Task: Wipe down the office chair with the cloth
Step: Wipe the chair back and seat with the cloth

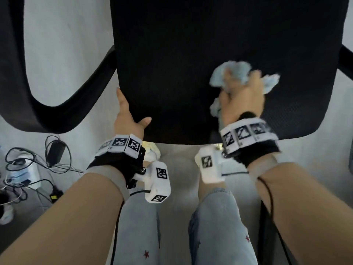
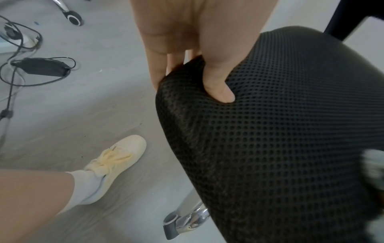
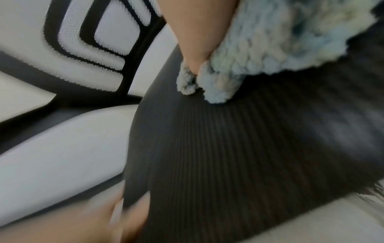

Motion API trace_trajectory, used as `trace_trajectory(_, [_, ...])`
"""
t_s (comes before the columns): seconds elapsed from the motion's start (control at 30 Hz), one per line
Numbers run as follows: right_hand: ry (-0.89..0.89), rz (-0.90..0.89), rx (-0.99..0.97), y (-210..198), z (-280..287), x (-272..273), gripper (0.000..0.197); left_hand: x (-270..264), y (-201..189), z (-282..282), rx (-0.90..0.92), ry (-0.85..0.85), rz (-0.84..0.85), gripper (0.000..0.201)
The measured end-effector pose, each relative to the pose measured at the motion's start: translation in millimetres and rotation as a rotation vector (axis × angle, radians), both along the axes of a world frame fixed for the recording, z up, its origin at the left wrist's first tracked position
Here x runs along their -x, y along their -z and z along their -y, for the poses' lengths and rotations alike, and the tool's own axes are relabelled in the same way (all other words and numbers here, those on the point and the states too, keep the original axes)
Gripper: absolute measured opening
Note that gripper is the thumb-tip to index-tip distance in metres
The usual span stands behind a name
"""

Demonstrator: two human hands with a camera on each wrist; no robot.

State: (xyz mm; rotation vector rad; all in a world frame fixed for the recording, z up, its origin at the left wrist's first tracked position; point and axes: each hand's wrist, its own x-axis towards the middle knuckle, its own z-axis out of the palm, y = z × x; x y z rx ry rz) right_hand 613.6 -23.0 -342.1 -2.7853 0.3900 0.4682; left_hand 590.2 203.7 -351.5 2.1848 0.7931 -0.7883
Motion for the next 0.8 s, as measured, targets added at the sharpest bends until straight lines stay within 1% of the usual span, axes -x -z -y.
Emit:
trace_trajectory(0.07, [-0.289,-0.008,-0.11,0.5,-28.3,26.3,0.048,-0.9,1.3,-1.6,0.008,0.003,-0.001,0.098])
trace_trajectory(0.1, [-0.455,-0.02,-0.137,-2.1,-32.4,34.6,0.049,-0.9,1.0,-2.1,0.021,0.004,-0.006,0.098])
trace_trajectory(0.13, [-0.587,-0.031,-0.134,-5.9,-25.5,30.4,0.049,-0.9,0.8,-2.5,0.036,0.004,-0.012,0.098])
trace_trajectory(0.17, [-0.608,-0.051,-0.101,-10.5,-15.0,17.7,0.045,-0.4,0.6,-3.3,0.05,0.002,-0.018,0.098])
trace_trajectory(0.2, [-0.537,-0.08,-0.054,-11.5,-2.3,5.2,0.04,0.5,1.0,-3.4,0.06,0.0,-0.021,0.098])
trace_trajectory(0.23, [-0.415,-0.064,-0.016,-7.6,11.9,-7.0,0.038,1.2,1.3,-3.3,0.065,-0.002,-0.02,0.098])
trace_trajectory(0.3, [-0.16,0.009,0.061,-4.1,30.4,-28.3,0.042,2.5,2.4,-2.2,0.058,-0.012,-0.006,0.097])
trace_trajectory(0.33, [-0.085,0.038,0.083,-3.1,27.3,-29.7,0.044,2.6,2.7,-1.2,0.047,-0.018,0.002,0.097])
trace_trajectory(0.37, [-0.058,0.031,0.093,0.4,14.1,-22.9,0.045,1.9,2.6,-0.6,0.035,-0.021,0.009,0.097])
trace_trajectory(0.4, [-0.072,-0.015,0.076,1.3,-3.1,-12.1,0.045,1.2,2.5,0.1,0.026,-0.022,0.011,0.097])
trace_trajectory(0.43, [-0.113,-0.054,0.006,1.8,-22.8,3.4,0.044,0.5,2.2,0.8,0.023,-0.024,0.009,0.098])
trace_trajectory(0.5, [-0.417,-0.067,-0.163,-2.5,-53.5,30.5,0.047,-0.1,2.7,-0.6,0.026,-0.032,-0.003,0.099])
trace_trajectory(0.53, [-0.589,-0.096,-0.209,-6.3,-55.3,35.5,0.05,0.1,3.0,-1.7,0.029,-0.03,-0.009,0.1])
trace_trajectory(0.57, [-0.731,-0.051,-0.197,-7.1,-44.9,29.3,0.052,0.1,3.2,-2.6,0.035,-0.024,-0.015,0.1])
trace_trajectory(0.6, [-0.791,-0.023,-0.169,-6.3,-32.7,18.4,0.051,0.6,3.7,-3.0,0.044,-0.023,-0.021,0.1])
trace_trajectory(0.63, [-0.751,-0.045,-0.128,-10.7,-21.9,3.9,0.048,0.9,4.4,-2.7,0.058,-0.023,-0.023,0.1])
trace_trajectory(0.67, [-0.605,-0.058,-0.093,-11.3,-11.1,-9.7,0.044,1.5,5.4,-2.3,0.071,-0.025,-0.021,0.099])
trace_trajectory(0.73, [-0.148,0.04,-0.07,-2.2,3.0,-27.5,0.043,3.1,7.1,-1.5,0.08,-0.035,-0.01,0.099])
trace_trajectory(0.77, [-0.026,0.035,-0.019,-0.8,-6.2,-28.6,0.045,3.2,7.8,-1.8,0.08,-0.038,-0.004,0.099])
trace_trajectory(0.8, [-0.014,-0.016,0.023,-1.5,-22.9,-23.1,0.046,3.3,8.6,-2.4,0.078,-0.038,-0.002,0.1])
